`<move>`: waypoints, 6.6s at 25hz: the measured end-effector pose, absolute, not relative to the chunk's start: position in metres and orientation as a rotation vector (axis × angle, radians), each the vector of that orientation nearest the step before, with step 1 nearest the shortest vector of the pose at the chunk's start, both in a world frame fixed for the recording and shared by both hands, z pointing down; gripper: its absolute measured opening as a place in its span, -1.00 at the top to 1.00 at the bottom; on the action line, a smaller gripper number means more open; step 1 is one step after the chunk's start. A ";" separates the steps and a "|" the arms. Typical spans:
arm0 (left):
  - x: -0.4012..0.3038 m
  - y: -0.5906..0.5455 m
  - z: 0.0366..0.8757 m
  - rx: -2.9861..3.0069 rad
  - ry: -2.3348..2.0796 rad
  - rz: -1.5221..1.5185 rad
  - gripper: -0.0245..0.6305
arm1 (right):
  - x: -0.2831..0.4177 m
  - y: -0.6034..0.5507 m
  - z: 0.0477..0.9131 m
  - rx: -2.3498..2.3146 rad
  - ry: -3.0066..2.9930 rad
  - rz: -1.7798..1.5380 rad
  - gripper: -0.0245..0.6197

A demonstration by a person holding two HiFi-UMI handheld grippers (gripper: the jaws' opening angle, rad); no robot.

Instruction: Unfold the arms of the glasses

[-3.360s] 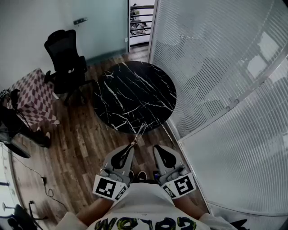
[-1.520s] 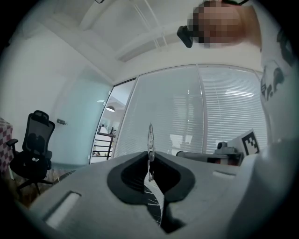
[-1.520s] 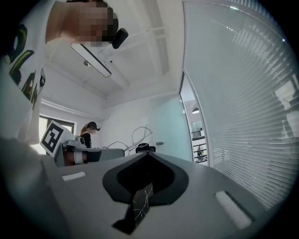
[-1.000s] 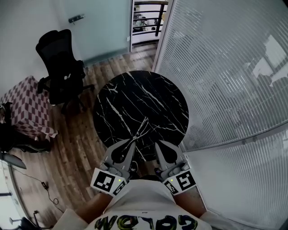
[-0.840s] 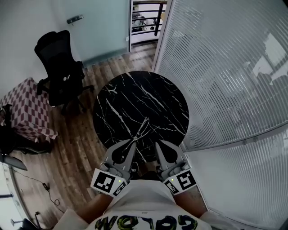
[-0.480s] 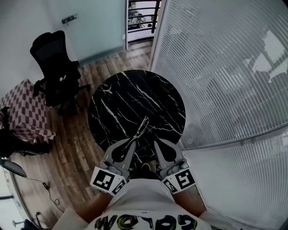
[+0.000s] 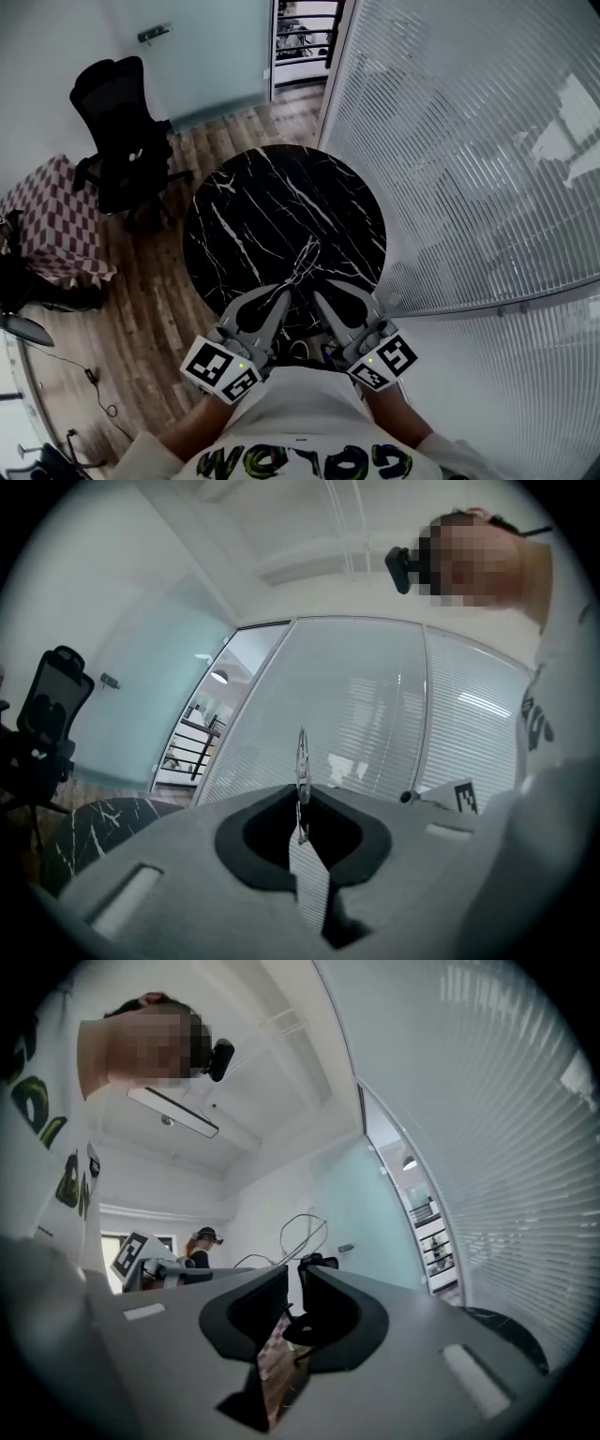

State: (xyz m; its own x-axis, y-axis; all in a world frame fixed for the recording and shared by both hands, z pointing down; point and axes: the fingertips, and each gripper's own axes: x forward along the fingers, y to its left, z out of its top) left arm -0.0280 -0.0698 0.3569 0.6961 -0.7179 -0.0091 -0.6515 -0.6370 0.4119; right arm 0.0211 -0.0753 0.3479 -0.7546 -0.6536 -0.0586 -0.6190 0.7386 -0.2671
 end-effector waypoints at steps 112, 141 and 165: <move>-0.001 -0.088 0.406 2.910 -1.195 0.412 0.26 | 0.033 -0.107 0.405 -0.519 2.055 -1.383 0.66; 0.003 -0.080 0.391 2.870 -1.057 0.207 0.26 | 0.022 -0.108 0.411 -0.289 1.935 -1.423 0.82; 0.003 -0.075 0.388 2.846 -1.019 0.193 0.26 | 0.024 -0.104 0.408 -0.338 2.028 -1.365 0.92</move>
State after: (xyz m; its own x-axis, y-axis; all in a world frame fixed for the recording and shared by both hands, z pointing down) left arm 0.0029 -0.0753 0.3881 0.7663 -0.6230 0.1568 -0.6373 -0.7681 0.0628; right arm 0.0238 -0.1038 0.4082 -0.7479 -0.5455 -0.3782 0.1451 0.4217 -0.8951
